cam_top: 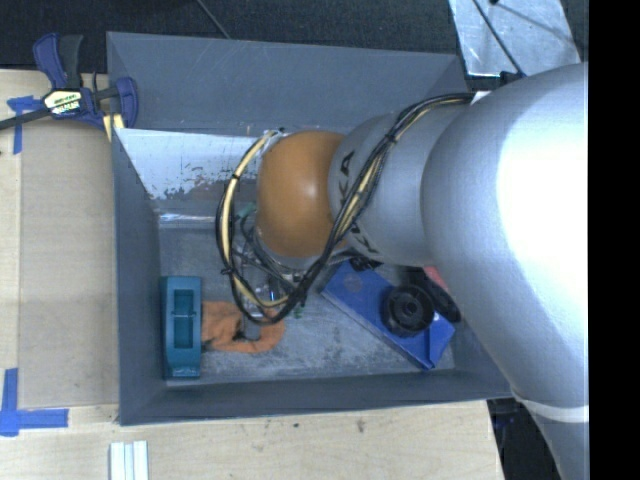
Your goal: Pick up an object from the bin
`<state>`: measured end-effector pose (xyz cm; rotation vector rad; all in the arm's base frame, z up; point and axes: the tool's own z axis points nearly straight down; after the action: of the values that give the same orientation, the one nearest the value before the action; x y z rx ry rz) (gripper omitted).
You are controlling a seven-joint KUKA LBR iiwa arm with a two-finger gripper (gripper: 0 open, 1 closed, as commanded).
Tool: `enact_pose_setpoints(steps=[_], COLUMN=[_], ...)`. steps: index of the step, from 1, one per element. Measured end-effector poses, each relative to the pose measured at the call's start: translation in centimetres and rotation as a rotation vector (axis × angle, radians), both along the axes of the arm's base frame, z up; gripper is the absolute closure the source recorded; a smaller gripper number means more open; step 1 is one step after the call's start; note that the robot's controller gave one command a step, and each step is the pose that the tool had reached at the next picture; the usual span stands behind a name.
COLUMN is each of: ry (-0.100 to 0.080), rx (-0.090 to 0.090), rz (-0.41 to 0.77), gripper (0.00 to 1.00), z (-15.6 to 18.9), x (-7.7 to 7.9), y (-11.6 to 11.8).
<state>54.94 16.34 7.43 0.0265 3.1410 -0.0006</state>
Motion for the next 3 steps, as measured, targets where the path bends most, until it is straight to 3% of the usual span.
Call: enact_pose_setpoints(steps=[1,2,3], ry=[-0.003,-0.003,-0.001], rx=[0.001,0.002,0.001], rz=[0.041,0.04,-0.002], gripper=[1.0,1.0,1.0], z=[-0.3,-0.3,9.1], x=[-5.3,-5.3,-4.8], y=[0.2,0.2,1.6])
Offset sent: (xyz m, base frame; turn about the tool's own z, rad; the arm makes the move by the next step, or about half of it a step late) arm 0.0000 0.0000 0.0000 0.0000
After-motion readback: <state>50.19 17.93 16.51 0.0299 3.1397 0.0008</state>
